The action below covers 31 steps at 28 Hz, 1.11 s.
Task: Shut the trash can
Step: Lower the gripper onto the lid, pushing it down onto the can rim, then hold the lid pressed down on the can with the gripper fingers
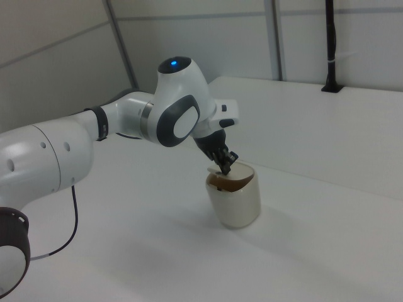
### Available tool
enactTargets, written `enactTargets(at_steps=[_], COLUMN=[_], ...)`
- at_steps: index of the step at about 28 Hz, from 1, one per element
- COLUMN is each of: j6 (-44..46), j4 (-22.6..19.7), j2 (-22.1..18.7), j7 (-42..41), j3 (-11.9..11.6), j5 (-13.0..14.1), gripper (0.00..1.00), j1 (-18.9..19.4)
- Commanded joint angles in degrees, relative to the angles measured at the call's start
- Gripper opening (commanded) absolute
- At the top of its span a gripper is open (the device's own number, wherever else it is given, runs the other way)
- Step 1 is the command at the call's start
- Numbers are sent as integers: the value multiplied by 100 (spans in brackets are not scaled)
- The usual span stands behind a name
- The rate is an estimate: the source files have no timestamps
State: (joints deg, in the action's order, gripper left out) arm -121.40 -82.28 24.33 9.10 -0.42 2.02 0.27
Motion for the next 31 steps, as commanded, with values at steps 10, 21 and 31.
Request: enactTargets(at_steps=[10, 21, 31], j6=[204, 196, 125], j4=[-508, -587, -359], j2=[-60, 116, 169], j7=[-207, -198, -136], j3=[-37, -28, 34], j5=[-518, -536, -474], gripper=[0, 0, 2], j1=[34, 78, 157])
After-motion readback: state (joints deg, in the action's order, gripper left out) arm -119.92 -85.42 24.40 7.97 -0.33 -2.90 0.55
